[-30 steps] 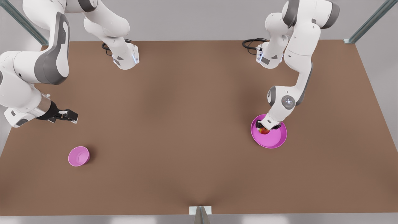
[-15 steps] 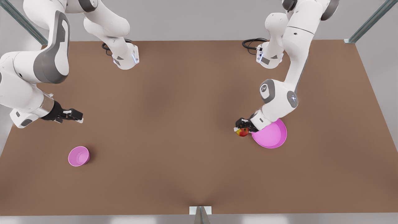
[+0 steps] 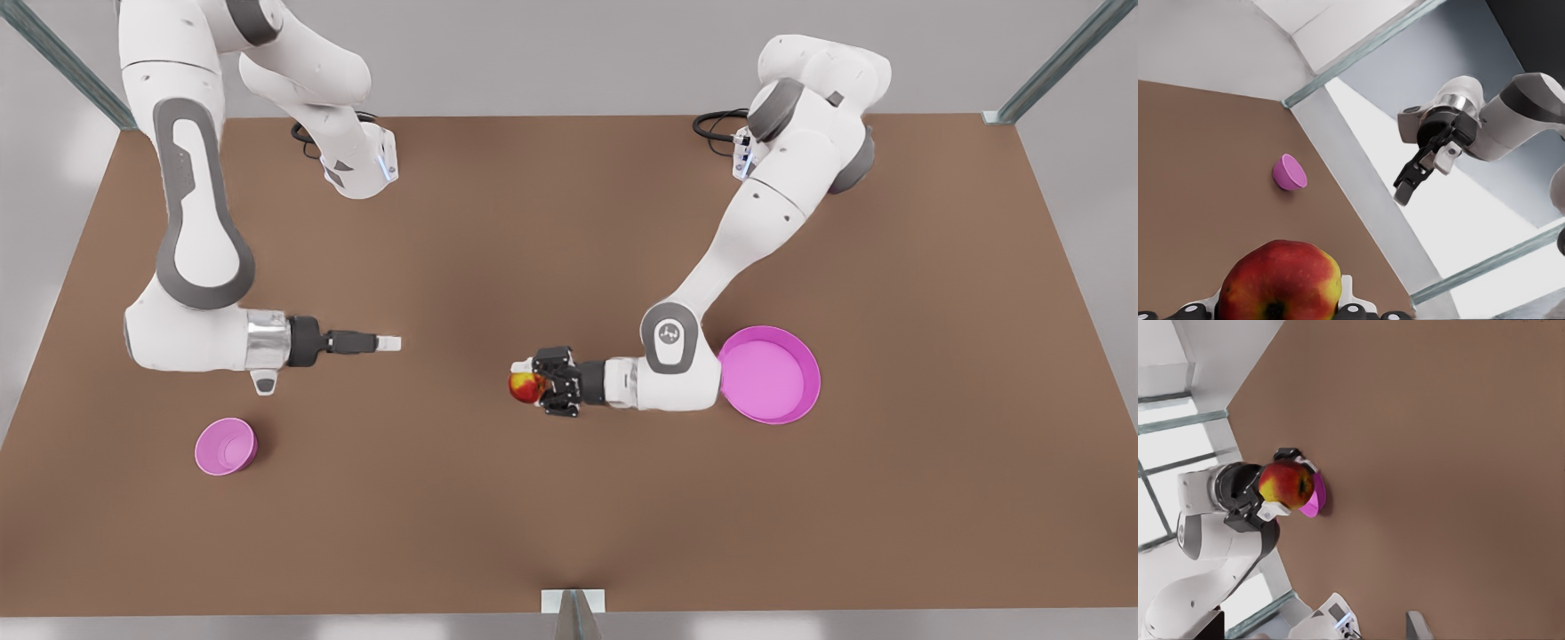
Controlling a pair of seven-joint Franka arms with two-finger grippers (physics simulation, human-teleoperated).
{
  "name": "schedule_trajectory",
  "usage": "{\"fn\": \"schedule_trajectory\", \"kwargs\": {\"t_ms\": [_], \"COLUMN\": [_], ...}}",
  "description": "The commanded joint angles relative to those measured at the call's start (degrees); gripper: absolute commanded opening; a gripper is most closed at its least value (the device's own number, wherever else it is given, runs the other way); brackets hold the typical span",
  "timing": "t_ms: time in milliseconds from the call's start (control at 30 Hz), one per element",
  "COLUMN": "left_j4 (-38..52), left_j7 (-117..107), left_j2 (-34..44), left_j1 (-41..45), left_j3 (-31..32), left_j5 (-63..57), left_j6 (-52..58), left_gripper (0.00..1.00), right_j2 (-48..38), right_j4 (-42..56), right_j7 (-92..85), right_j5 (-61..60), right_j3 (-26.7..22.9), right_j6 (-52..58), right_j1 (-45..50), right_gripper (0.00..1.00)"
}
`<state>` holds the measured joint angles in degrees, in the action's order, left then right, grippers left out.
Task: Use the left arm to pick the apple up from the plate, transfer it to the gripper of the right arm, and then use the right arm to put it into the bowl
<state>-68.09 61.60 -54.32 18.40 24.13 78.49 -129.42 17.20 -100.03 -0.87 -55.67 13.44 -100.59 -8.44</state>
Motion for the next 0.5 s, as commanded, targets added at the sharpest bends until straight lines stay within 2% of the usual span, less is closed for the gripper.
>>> {"fn": "schedule_trajectory", "kwargs": {"t_ms": [0, 100, 300, 400, 467], "left_j4": [0.77, 5.51, 5.86, 5.86, 5.86], "left_j7": [67.05, 73.4, 73.92, 74.01, 74.01], "left_j2": [-1.4, -5.27, -5.8, -6.06, -6.06], "left_j1": [0.76, 1.91, 1.99, 2.35, 2.43], "left_j3": [1.01, 3.82, 3.91, 3.91, 3.91], "left_j5": [5.26, 6.77, 8.52, 8.61, 8.61], "left_j6": [-2.23, -5.31, -5.75, -5.84, -5.84], "left_gripper": [0.62, 0.62, 0.62, 0.62, 0.62], "right_j2": [0.46, 3.28, 8.55, 12.5, 13.21], "right_j4": [-2.79, -7.98, -8.86, -9.74, -7.63], "right_j7": [-22.31, -47.2, -69.79, -89.04, -89.75], "right_j5": [-11.29, -25.8, -37.75, -48.3, -47.95], "right_j3": [0.19, 3.26, 3.7, 3.88, 3.88], "right_j6": [-4.88, -16.92, -20.79, -22.46, -22.2], "right_j1": [-0.7, 2.29, 4.4, 6.07, 6.07], "right_gripper": [1.0, 1.0, 1.0, 1.0, 1.0]}}
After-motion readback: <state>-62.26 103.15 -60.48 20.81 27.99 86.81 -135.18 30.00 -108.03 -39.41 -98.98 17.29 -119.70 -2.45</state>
